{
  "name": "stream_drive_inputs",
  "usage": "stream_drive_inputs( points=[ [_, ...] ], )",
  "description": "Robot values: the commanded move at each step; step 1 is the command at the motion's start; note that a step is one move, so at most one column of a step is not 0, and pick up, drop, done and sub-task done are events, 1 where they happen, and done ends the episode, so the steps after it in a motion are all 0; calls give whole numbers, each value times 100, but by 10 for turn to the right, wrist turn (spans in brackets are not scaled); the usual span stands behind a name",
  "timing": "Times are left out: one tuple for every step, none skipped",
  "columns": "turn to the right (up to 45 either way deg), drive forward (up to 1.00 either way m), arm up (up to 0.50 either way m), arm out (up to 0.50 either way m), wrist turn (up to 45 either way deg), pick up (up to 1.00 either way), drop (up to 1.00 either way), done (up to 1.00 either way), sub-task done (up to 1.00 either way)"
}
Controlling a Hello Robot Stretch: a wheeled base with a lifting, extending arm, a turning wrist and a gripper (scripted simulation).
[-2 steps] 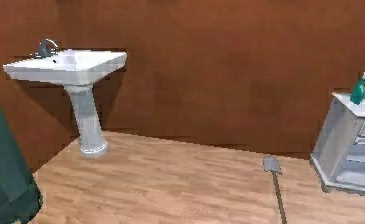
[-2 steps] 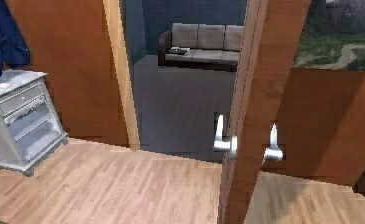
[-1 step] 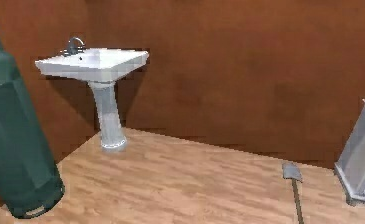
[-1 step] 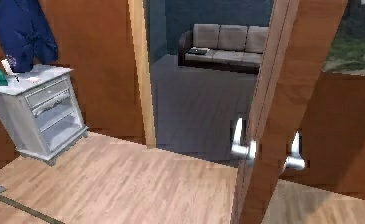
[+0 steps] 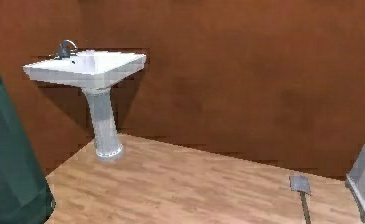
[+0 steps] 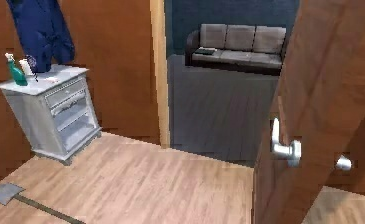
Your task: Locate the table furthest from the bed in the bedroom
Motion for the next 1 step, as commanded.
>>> stream_drive_inputs(
  points=[
    [450,0,0,0,0,0,0,0,0]
  ],
)
